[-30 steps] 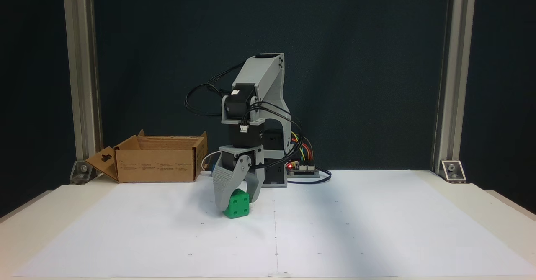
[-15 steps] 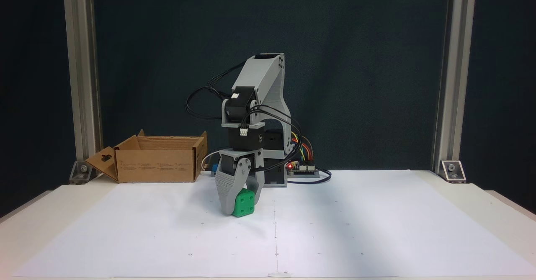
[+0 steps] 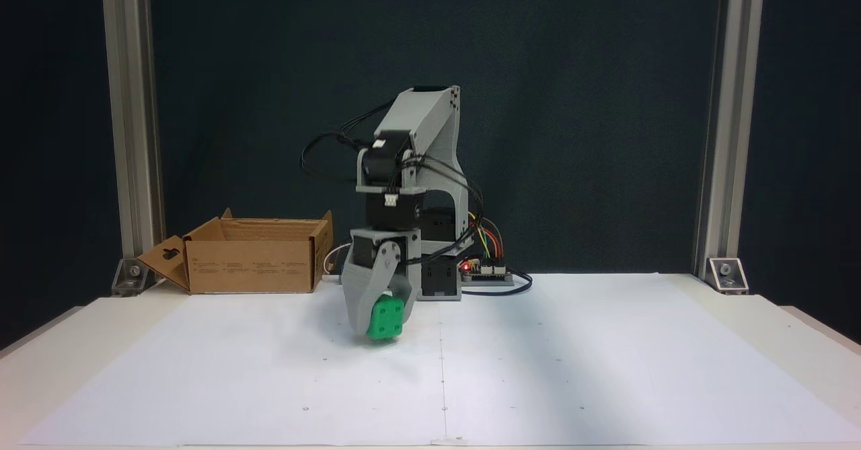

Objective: Grasp a green dice and put it in the bin.

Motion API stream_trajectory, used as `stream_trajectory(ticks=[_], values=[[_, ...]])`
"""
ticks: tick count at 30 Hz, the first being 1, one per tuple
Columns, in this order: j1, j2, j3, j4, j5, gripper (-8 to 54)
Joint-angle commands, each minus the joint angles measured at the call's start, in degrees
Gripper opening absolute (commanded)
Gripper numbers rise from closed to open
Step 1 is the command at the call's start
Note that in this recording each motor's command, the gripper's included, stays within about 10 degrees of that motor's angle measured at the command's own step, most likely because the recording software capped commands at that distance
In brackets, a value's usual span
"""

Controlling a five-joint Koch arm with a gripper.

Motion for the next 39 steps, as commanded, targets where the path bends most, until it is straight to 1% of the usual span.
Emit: stream_trajectory(ticks=[1,13,24,28,39], values=[[-0.09,3.6,-4.48,-0.88,2.81,11.8],[-1.23,9.49,-24.26,8.44,-1.41,11.8],[-0.44,13.1,-26.46,9.84,-4.57,11.8],[7.38,13.36,-26.46,8.7,-9.67,11.8],[37.44,13.8,-26.46,5.71,-25.66,11.8]])
